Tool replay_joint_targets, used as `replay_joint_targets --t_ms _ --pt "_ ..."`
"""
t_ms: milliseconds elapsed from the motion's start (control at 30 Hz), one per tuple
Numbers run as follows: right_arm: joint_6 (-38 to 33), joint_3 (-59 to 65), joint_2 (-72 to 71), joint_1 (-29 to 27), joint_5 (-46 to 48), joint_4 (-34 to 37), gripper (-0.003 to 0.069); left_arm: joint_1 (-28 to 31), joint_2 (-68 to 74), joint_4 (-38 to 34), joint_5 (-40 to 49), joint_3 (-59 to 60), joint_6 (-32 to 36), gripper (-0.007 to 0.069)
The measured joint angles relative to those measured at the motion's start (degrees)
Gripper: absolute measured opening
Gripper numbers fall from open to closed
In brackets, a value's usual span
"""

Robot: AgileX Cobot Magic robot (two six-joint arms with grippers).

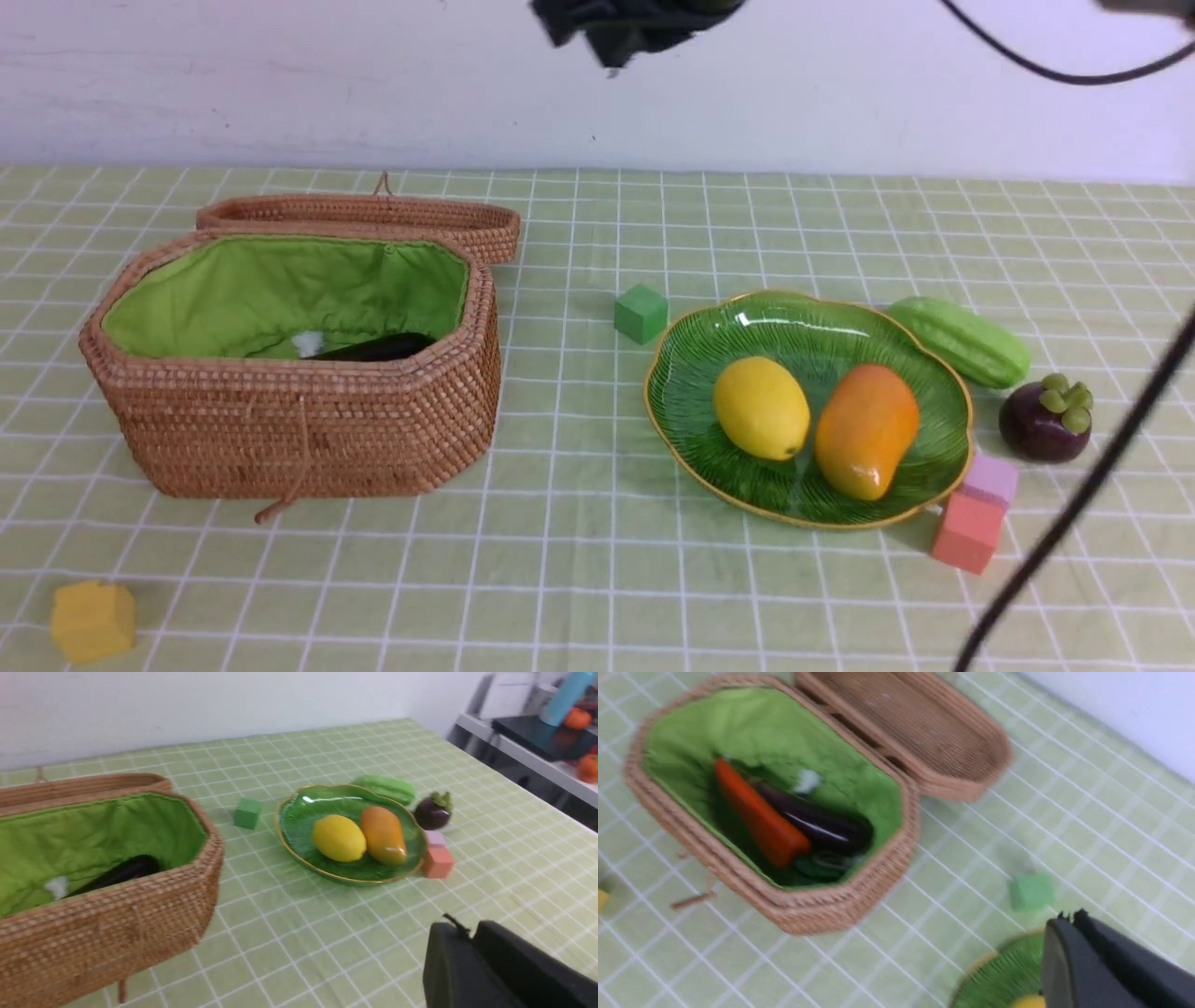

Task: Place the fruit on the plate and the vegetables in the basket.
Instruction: Use the right arm to grab a mangosteen and put it into the right plate

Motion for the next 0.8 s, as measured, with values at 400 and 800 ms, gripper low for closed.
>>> replay_joint_targets --t_ms 400,800 --pt "11.4 49.6 -16.5 -30.2 -2.9 -1.9 0.0116 0.0 0.0 -21.2 -2.1 0.0 22.6 0.0057" --pt "9.2 58.2 -10.7 -40.5 -21.8 8.9 0.0645 0.0 0.1 -21.7 -4.8 0.0 23.2 0.0057"
